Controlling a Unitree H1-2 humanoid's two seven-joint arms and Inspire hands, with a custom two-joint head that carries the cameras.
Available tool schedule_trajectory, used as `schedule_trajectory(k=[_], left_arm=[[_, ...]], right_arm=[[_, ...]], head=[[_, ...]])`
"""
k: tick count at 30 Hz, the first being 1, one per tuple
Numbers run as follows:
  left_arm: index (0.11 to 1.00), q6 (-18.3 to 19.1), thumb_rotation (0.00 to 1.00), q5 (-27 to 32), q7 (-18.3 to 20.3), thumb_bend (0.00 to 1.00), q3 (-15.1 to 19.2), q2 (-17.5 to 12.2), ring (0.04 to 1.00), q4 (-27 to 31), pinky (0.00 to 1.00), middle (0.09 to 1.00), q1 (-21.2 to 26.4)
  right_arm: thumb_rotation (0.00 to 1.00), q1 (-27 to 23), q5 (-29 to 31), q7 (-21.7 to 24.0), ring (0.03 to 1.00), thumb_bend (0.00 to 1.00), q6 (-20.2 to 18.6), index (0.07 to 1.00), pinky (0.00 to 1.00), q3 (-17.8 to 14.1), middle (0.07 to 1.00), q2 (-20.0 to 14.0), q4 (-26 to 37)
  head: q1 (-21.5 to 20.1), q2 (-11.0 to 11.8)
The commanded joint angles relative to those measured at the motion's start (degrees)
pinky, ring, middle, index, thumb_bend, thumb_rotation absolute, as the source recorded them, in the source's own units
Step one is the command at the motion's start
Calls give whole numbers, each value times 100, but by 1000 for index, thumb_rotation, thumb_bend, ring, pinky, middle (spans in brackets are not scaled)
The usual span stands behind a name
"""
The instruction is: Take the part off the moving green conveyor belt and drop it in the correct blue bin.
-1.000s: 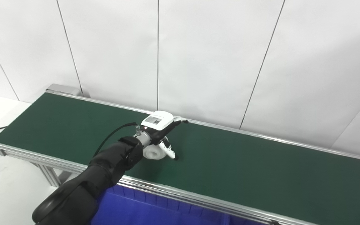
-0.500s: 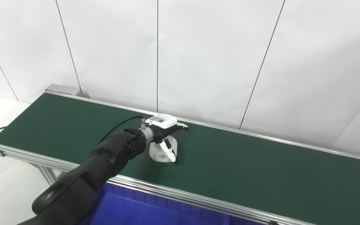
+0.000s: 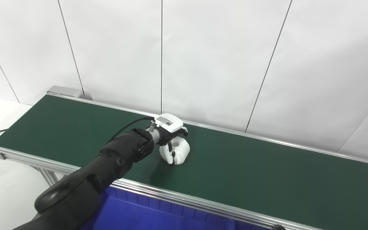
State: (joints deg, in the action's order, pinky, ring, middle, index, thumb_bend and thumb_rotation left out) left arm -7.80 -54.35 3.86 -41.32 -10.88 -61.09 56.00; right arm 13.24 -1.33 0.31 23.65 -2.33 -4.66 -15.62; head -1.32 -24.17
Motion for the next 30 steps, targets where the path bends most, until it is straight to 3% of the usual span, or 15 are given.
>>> schedule_trajectory(k=[1,7,8,11,13,14,17,19,30], left_arm=[[755,213,272,-57,97,920,-33,-33,766,37,664,796,407],[650,70,183,4,-617,825,-18,13,643,-128,550,680,266],[557,-5,112,69,-775,639,34,29,597,-166,525,628,225],[496,-249,65,278,-1062,519,188,91,551,-235,495,581,80],[492,-371,61,371,-1136,511,228,139,517,-285,443,555,21],[496,-408,20,407,-1156,516,232,164,454,-315,378,494,4],[477,-589,3,617,-1207,519,336,224,418,-363,341,496,-37],[470,-724,0,765,-1212,516,427,235,492,-335,409,519,-52],[467,-812,0,1031,-1130,513,705,162,544,-79,446,532,-107]], right_arm=[[983,13,-49,-70,912,896,323,950,891,6,936,16,185],[983,45,-42,-65,906,905,316,953,882,16,933,16,243],[983,50,-39,-64,907,909,314,952,883,17,933,18,255],[981,79,-25,-55,909,917,310,949,880,18,930,19,297],[979,103,-7,-40,910,916,302,949,878,20,930,15,332],[981,112,0,-34,909,911,300,949,880,22,928,12,344],[977,129,40,-11,912,905,300,948,884,23,928,4,352],[969,136,58,-2,909,896,299,945,881,24,925,3,359],[972,104,30,-6,909,907,289,946,873,43,919,-19,292]], head=[[7,-2],[-26,-66],[-26,-66],[-48,-114],[-50,-131],[-50,-131],[-59,-157],[-59,-169],[-68,-181]])
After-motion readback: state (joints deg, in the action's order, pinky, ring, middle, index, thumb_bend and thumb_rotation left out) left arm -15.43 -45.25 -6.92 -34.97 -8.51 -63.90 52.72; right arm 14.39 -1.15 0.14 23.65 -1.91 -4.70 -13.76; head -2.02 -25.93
